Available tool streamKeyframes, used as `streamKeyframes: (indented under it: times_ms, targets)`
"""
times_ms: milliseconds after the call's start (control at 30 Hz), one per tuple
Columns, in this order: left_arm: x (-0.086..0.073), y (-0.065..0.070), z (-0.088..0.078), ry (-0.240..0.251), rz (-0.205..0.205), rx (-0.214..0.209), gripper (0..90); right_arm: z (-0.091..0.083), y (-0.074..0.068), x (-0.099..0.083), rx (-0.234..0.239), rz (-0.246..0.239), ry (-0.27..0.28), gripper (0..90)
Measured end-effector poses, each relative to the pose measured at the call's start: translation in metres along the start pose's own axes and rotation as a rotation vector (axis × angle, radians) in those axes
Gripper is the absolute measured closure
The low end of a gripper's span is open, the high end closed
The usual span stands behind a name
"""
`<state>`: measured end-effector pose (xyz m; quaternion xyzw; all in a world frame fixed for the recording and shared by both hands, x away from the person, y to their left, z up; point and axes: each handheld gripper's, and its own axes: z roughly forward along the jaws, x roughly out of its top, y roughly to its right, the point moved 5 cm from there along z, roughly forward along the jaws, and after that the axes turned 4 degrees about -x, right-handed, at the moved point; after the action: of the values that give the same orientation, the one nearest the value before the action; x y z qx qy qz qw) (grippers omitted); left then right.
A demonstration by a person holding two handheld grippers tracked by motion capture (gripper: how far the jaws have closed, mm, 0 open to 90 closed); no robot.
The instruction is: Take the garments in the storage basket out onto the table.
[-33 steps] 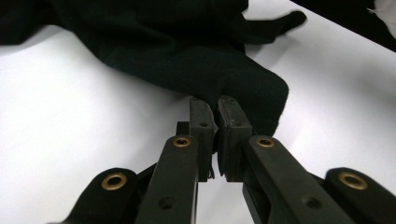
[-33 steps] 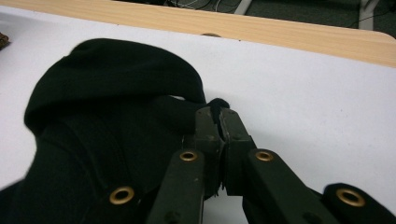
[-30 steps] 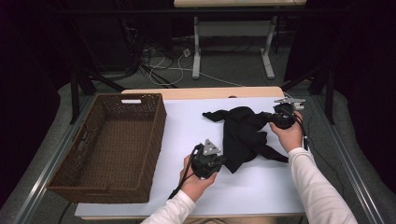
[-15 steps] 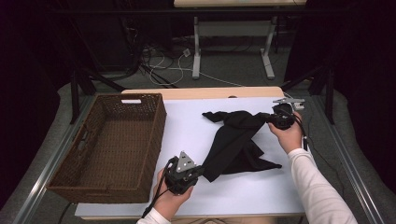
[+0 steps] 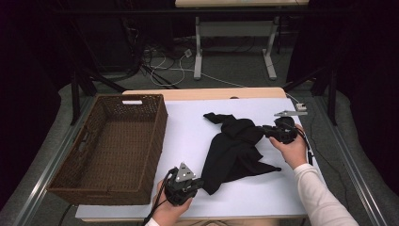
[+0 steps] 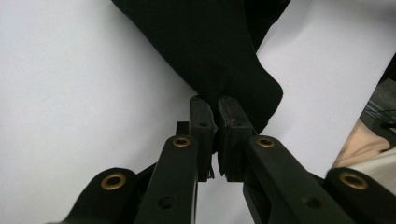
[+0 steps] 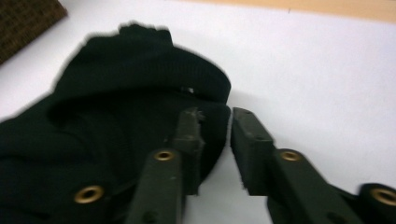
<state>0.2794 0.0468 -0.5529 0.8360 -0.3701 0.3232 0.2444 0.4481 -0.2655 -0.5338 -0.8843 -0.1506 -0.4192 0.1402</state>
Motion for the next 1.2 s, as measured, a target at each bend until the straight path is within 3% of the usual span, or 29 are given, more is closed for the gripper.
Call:
streamKeyframes:
  times_ms: [100, 200, 400, 533, 767, 900, 1000, 1067, 1133, 1200]
  targets:
    - [0.000, -0.001, 0.002, -0.004, 0.000, -0.001, 85.9, -0.008, -0.008, 0.005, 0.030, 0.004, 0.042, 65.0]
    - [-0.001, -0.001, 0.004, 0.000, -0.008, -0.005, 85.8, -0.010, -0.025, 0.007, 0.080, -0.027, 0.067, 61.9]
    - [-0.001, -0.002, 0.004, 0.010, -0.014, -0.005, 85.6, 0.003, -0.061, 0.004, 0.131, -0.112, 0.031, 58.1]
    - [-0.002, -0.003, 0.004, 0.006, -0.012, -0.003, 85.5, 0.013, -0.076, 0.002, 0.147, -0.125, 0.011, 54.3]
    - [-0.001, -0.003, 0.004, 0.010, -0.015, -0.008, 85.5, 0.021, -0.091, 0.003, 0.115, -0.149, 0.036, 46.6]
    - [-0.001, -0.002, 0.005, 0.009, -0.011, -0.009, 85.5, 0.027, -0.095, 0.006, 0.072, -0.165, 0.033, 46.0]
    - [-0.001, -0.001, 0.006, 0.013, -0.009, -0.013, 85.5, 0.034, -0.097, 0.009, 0.029, -0.210, 0.020, 54.5]
    - [-0.001, -0.001, 0.006, 0.012, -0.005, -0.013, 85.5, 0.037, -0.096, 0.010, 0.004, -0.241, -0.001, 67.9]
    - [-0.001, -0.001, 0.005, 0.014, -0.005, -0.013, 85.5, 0.038, -0.094, 0.010, 0.017, -0.234, -0.022, 81.2]
    - [-0.002, -0.001, 0.004, 0.009, -0.010, -0.017, 85.5, 0.037, -0.093, 0.012, 0.032, -0.215, -0.031, 86.3]
